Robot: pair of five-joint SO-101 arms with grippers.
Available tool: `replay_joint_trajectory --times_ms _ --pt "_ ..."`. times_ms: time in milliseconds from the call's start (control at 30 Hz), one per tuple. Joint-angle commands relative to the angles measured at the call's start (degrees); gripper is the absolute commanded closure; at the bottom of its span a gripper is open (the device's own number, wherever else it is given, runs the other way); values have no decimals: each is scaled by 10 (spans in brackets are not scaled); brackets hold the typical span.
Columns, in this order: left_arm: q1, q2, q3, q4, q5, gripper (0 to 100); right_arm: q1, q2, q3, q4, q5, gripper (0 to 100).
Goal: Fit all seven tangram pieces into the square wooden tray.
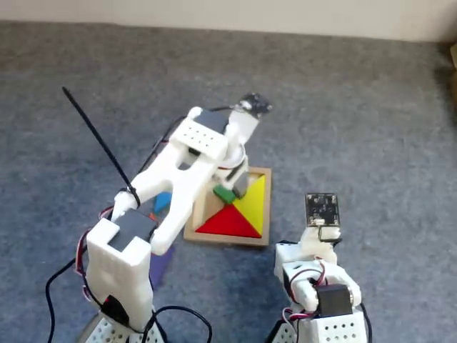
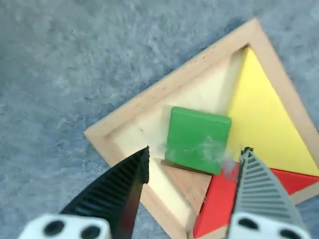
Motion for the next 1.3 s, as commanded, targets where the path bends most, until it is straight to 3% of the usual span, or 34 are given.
replay_joint_trajectory --times_ms 0,400,967,1267 --pt "4 -7 25 -32 3 718 5 -7 72 3 4 992" --pt "-40 -7 36 -59 2 717 5 -7 72 3 4 992" --pt "-30 -7 -12 -62 28 720 5 -7 72 3 4 992" --pt "-27 -6 -7 -102 46 716 5 -7 72 3 5 992"
